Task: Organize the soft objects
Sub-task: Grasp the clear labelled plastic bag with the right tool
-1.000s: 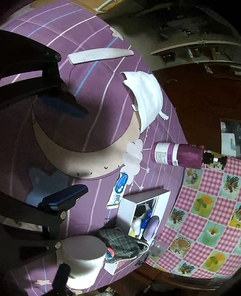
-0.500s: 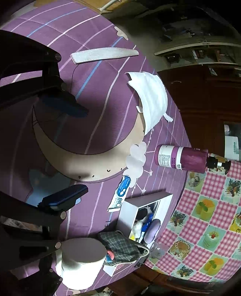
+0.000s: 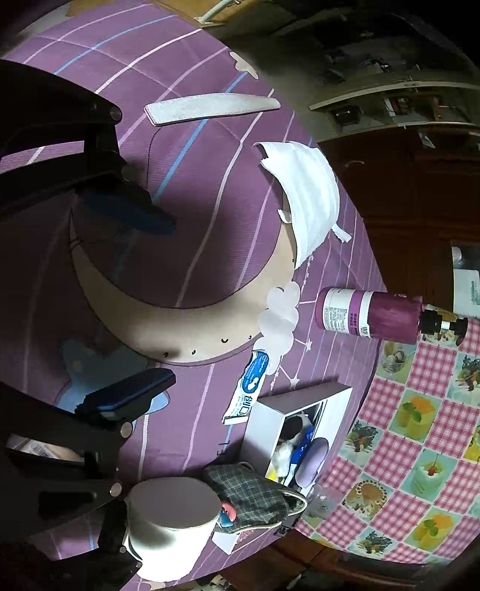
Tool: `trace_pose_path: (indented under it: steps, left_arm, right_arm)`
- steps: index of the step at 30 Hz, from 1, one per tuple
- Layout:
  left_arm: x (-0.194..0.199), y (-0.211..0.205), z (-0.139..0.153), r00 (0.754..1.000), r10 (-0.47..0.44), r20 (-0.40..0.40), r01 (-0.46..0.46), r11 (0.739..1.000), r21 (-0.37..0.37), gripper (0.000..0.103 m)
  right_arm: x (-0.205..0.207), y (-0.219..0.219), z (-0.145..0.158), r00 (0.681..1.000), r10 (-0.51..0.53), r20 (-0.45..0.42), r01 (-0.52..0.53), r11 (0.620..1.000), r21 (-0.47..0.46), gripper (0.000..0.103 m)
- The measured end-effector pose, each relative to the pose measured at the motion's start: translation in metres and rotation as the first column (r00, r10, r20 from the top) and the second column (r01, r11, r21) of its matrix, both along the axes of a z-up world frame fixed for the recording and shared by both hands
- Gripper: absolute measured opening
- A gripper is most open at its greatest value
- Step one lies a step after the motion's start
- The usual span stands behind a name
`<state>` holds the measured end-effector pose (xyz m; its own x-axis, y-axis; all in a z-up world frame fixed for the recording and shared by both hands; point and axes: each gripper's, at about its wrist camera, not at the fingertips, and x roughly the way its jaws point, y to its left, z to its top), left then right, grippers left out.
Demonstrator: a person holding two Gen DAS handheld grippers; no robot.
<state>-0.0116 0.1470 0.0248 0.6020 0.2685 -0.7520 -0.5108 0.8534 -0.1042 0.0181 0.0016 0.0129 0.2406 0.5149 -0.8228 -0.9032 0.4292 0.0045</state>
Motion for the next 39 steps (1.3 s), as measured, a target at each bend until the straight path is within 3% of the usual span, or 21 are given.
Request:
trace_pose_path:
  steps: [10,21,23,27,32,39]
  left_arm:
    - [0.000,0.000,-0.002,1.000,0.003,-0.007,-0.003,1.000,0.001,0.075]
    - [-0.003,0.004,-0.002,1.000,0.012,0.007,-0.012,1.000,-0.017,0.075]
    - [-0.006,0.008,0.000,0.999,0.025,0.027,-0.024,0.999,-0.035,0.075]
    - [-0.009,0.014,-0.002,0.998,0.035,0.044,-0.032,0.997,-0.072,0.075]
    - [-0.005,0.006,-0.004,1.000,0.013,0.022,-0.012,0.999,-0.040,0.075]
    - [-0.007,0.007,-0.001,0.998,-0.007,0.057,0.011,0.998,-0.065,0.075]
  right_arm:
    - [0.001,-0.001,0.000,1.000,0.001,-0.001,-0.001,1.000,0.003,0.102]
    - [-0.001,-0.016,0.006,1.000,-0.019,0.013,0.018,0.999,0.049,0.056]
    - [0.002,-0.020,0.007,0.999,-0.029,-0.017,0.030,0.997,0.070,0.052]
    - [-0.001,-0.021,0.012,0.999,-0.032,-0.008,0.033,0.995,0.095,0.049]
    - [-0.007,-0.028,0.029,0.999,-0.037,0.029,0.031,0.982,0.186,0.049]
    - [0.009,-0.041,0.039,0.990,-0.136,-0.022,0.137,0.955,0.263,0.049]
